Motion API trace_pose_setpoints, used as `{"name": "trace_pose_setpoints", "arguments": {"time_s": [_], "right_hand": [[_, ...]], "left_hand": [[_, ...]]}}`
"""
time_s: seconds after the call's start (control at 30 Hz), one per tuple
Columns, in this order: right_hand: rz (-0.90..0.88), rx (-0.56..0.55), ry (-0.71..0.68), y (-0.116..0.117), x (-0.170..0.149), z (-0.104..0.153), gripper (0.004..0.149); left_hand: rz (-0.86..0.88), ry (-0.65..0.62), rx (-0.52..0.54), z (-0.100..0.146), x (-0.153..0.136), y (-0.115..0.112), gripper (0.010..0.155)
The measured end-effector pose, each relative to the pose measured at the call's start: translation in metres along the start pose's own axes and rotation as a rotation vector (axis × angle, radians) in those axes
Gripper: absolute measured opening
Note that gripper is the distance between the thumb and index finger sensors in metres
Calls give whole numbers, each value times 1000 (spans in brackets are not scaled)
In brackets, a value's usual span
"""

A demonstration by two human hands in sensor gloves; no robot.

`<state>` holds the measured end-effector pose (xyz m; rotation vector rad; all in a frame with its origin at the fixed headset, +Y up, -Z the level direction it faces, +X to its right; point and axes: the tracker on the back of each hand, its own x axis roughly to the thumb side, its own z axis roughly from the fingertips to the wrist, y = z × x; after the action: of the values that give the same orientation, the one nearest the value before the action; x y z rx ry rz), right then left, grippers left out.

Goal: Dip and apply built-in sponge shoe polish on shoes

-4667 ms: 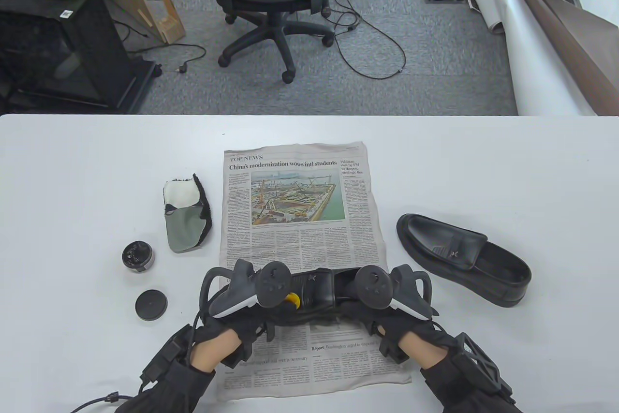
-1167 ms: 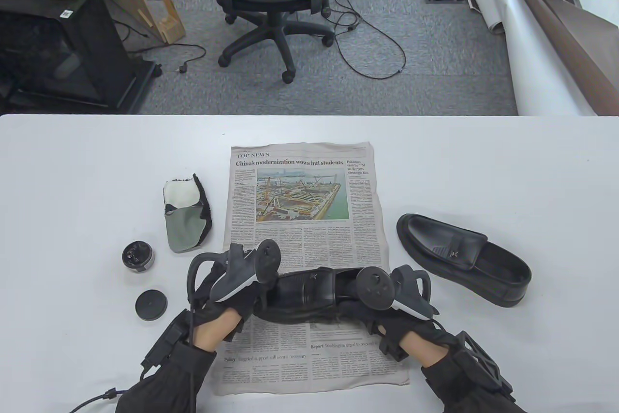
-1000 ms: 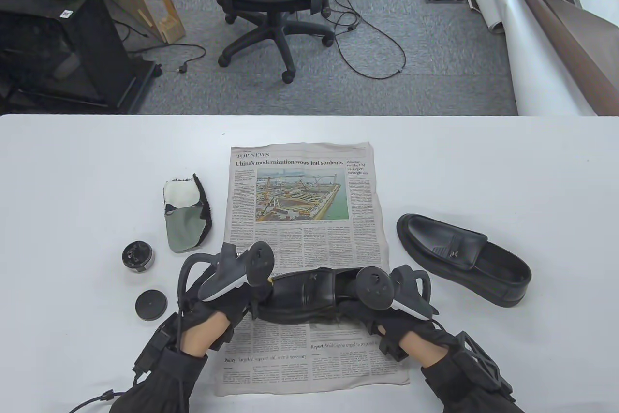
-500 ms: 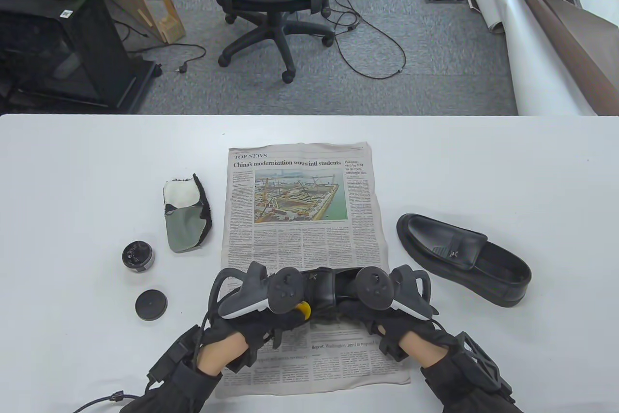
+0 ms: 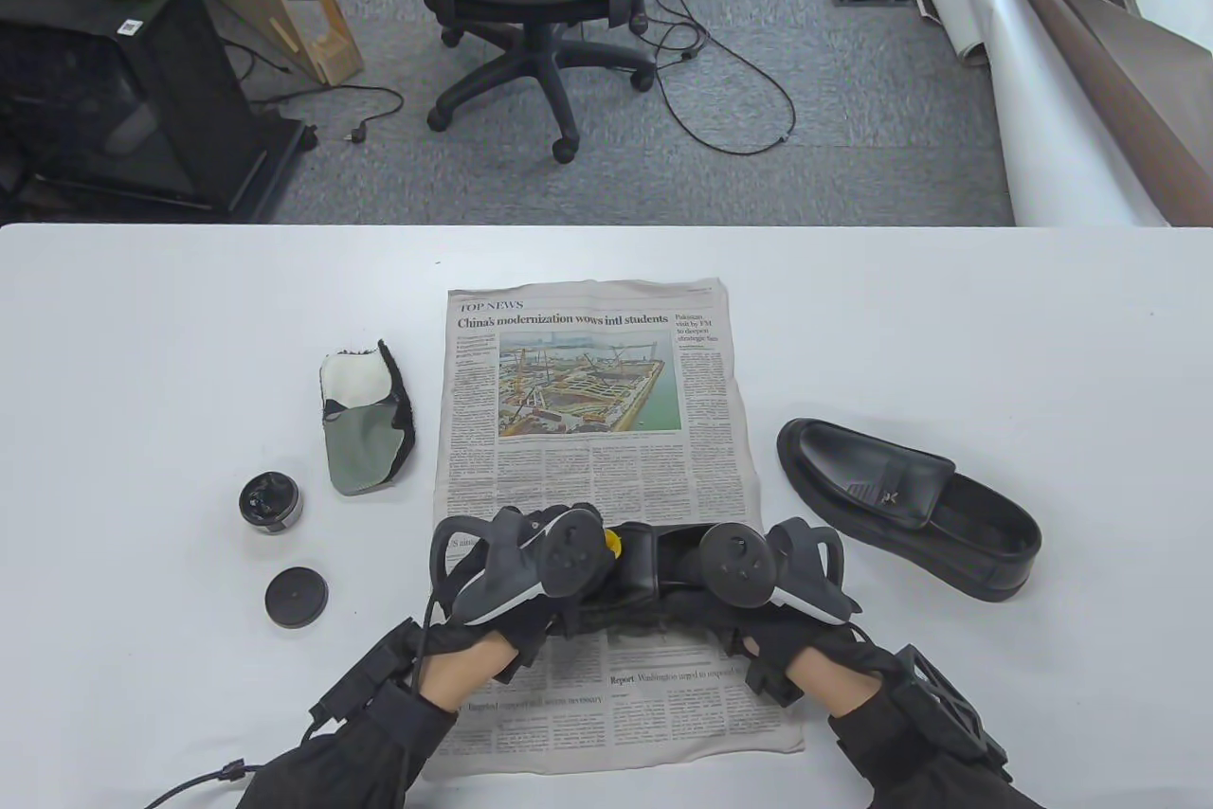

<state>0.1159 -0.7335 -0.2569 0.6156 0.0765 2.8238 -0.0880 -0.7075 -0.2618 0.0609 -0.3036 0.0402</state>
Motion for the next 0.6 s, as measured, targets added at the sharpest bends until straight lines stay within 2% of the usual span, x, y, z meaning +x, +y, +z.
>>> {"name": "trace_pose_setpoints", "arguments": {"time_s": [0.33,0.6], "right_hand": [[4,-9,19,0,0,1,45],[9,-16,41,0,1,2,45]], "left_hand": [[11,119,-107,-9,-26,-5,48],[-42,147,-177,4,-47,4,49]]}}
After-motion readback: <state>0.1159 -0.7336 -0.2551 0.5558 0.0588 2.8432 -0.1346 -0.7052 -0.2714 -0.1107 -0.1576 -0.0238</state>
